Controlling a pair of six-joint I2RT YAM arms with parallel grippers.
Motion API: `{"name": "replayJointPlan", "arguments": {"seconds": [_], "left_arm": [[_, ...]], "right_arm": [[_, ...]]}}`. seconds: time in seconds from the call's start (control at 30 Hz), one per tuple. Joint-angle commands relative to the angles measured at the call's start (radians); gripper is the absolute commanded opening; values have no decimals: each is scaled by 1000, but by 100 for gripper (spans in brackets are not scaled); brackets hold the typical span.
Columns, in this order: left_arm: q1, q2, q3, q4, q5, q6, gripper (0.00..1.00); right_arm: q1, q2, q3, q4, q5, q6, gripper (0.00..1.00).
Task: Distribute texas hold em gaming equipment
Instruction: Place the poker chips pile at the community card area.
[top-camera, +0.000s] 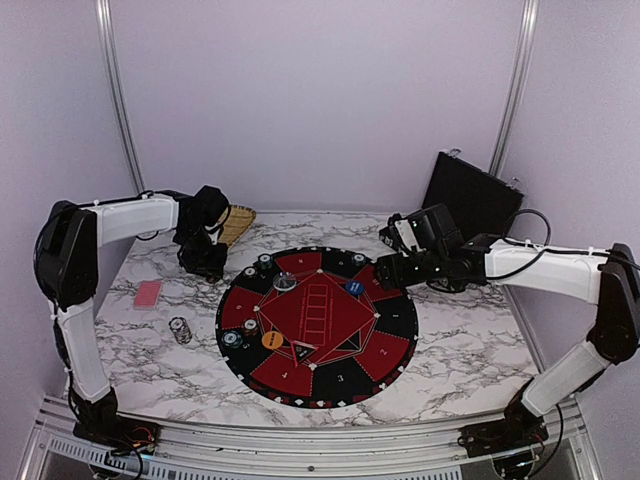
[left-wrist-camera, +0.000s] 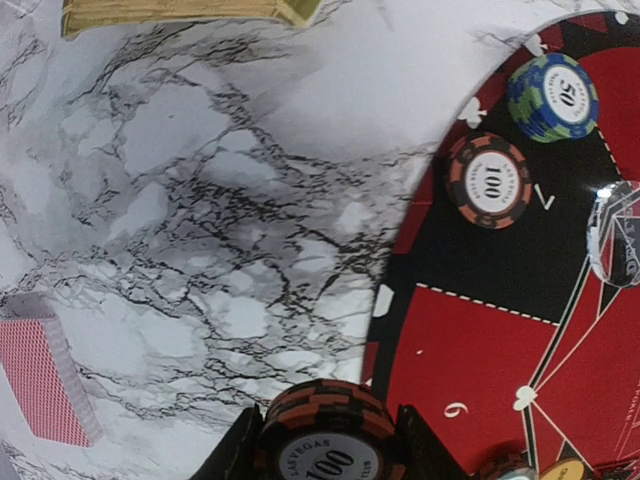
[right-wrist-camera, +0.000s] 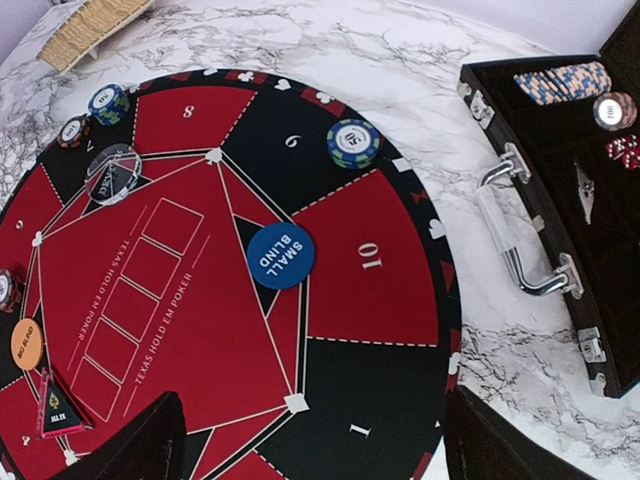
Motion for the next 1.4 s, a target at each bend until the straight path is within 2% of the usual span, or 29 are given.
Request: {"name": "replayJointPlan", "arguments": {"seconds": [0.0,0.4,0.8,1.03,1.37], "left_arm": [[-62,47,86,-71,-24,-22,31],[-241,195,331,-145,-23,-64,31],[-396,442,644,-205,5,-97,32],[-440,521,714,-207,2,-108,32],[-463,555,711,-207,-25,-115,34]], "right_arm": [[-22,-34,-20,22,13,7,86],[-32,-58,-68,33,17,3,87],[-36,-81,-94,21,26,-1,87],[-39,-96,-112,17,28,2,87],[-38,-100,-122,13,27,2,87]]}}
